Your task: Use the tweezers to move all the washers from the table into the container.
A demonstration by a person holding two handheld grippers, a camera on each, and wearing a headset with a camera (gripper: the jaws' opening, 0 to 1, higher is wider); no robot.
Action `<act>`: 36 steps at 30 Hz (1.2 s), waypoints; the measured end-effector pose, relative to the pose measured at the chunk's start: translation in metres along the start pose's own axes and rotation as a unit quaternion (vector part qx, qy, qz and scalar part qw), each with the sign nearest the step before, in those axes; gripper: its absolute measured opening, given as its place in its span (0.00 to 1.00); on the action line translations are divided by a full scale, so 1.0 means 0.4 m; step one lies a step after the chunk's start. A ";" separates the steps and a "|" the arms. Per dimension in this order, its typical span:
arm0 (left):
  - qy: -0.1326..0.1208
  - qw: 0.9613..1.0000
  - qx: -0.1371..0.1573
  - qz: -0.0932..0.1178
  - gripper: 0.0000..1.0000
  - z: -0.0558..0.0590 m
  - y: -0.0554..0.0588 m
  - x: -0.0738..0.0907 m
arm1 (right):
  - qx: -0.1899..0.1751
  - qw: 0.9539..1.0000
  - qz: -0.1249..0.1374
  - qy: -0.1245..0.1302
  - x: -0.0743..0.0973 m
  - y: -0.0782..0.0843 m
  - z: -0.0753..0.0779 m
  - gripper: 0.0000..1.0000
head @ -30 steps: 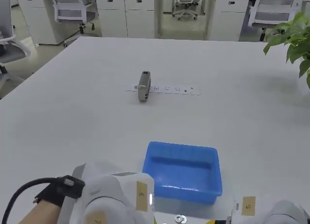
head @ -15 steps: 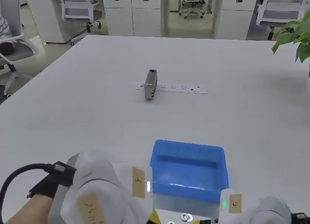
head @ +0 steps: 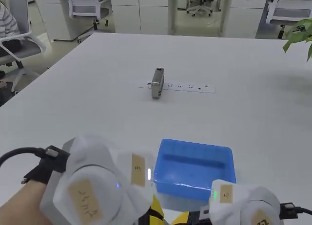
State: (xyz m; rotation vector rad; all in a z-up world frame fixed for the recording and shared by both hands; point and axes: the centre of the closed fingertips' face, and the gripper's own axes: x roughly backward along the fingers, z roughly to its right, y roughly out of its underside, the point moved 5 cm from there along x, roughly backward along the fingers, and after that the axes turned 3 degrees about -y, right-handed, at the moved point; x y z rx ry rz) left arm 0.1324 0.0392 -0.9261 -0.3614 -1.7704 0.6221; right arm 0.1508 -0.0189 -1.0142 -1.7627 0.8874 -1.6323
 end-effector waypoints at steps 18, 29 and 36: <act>0.002 0.999 -0.029 -0.016 0.00 -0.011 -0.007 -0.010 | 0.016 1.000 -0.005 0.002 -0.019 -0.005 0.007 0.07; 0.013 1.000 -0.022 -0.014 0.00 -0.024 -0.010 -0.018 | 0.010 1.000 -0.006 0.003 -0.021 -0.001 0.012 0.08; 0.023 0.999 -0.024 -0.024 0.00 -0.023 -0.004 -0.022 | 0.018 1.000 -0.009 0.007 -0.014 -0.012 0.005 0.13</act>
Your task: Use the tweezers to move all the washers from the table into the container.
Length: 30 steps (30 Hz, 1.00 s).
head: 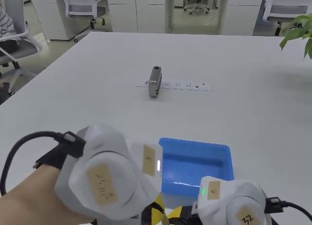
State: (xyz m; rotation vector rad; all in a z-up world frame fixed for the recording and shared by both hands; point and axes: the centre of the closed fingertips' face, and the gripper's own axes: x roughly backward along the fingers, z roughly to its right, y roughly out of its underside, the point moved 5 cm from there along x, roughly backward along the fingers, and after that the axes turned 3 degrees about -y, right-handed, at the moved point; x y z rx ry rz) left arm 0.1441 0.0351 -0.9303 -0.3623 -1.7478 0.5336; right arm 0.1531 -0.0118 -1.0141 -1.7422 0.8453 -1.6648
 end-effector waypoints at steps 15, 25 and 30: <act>0.001 1.000 -0.004 -0.001 0.00 -0.008 -0.003 -0.001 | -0.003 1.000 0.010 0.005 0.001 -0.011 0.012 0.10; 0.006 1.000 -0.024 0.001 0.00 -0.009 -0.013 -0.008 | -0.008 1.000 0.011 0.013 0.013 -0.006 0.012 0.09; 0.014 1.000 -0.020 0.000 0.00 -0.010 -0.014 -0.012 | -0.018 1.000 0.012 0.011 0.013 -0.003 0.013 0.10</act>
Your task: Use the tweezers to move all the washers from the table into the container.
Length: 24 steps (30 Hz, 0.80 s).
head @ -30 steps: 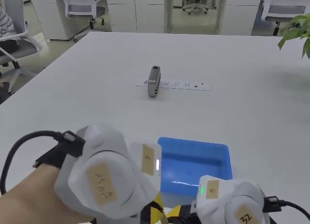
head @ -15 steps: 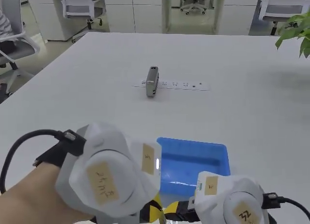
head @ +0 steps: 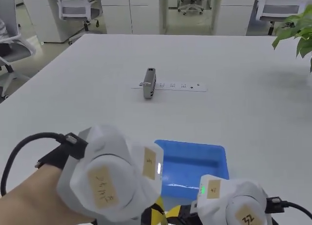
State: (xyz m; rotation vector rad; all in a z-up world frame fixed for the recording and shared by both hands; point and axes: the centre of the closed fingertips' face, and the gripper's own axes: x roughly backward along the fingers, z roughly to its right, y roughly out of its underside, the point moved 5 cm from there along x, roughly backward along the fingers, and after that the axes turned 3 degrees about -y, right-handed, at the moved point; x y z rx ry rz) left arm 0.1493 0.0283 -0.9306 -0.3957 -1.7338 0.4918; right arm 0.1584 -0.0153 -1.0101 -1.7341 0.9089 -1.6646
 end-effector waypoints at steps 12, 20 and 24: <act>0.012 1.000 0.023 -0.004 0.00 -0.003 -0.003 -0.011 | -0.013 1.000 0.004 0.003 -0.003 -0.018 0.002 0.06; -0.014 0.996 0.076 0.037 0.13 -0.011 0.003 -0.013 | -0.045 0.999 0.010 0.007 0.008 -0.009 0.019 0.03; -0.038 0.989 0.121 0.070 0.22 -0.010 0.008 -0.009 | -0.070 0.997 0.026 0.009 0.012 -0.005 0.025 0.02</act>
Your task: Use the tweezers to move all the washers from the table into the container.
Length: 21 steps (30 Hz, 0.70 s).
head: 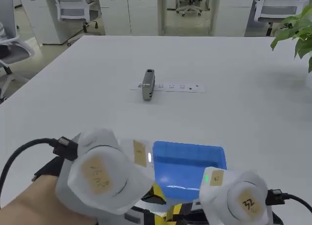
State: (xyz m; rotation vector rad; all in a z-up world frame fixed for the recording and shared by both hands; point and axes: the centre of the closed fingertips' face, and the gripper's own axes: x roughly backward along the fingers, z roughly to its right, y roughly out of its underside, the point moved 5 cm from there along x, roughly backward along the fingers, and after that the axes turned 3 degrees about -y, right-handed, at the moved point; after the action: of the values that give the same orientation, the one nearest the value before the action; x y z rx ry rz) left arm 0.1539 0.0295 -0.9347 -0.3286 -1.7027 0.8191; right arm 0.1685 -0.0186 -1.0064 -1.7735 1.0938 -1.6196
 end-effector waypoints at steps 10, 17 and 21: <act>-0.074 0.982 0.150 0.086 0.57 0.001 0.054 0.036 | -0.052 0.998 0.035 -0.010 0.020 0.000 0.005 0.02; -0.153 0.955 0.213 0.137 0.76 -0.007 0.104 0.071 | -0.100 0.992 0.076 -0.014 0.050 -0.023 0.019 0.03; -0.199 0.934 0.245 0.168 0.87 -0.019 0.128 0.085 | -0.121 0.988 0.096 -0.017 0.074 -0.035 0.028 0.03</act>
State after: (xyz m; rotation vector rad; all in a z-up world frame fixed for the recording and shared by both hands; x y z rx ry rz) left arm 0.1405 0.0894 -0.9430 -0.1093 -1.7575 1.6153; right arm 0.1817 -0.0366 -0.9802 -1.7724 1.4505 -1.3855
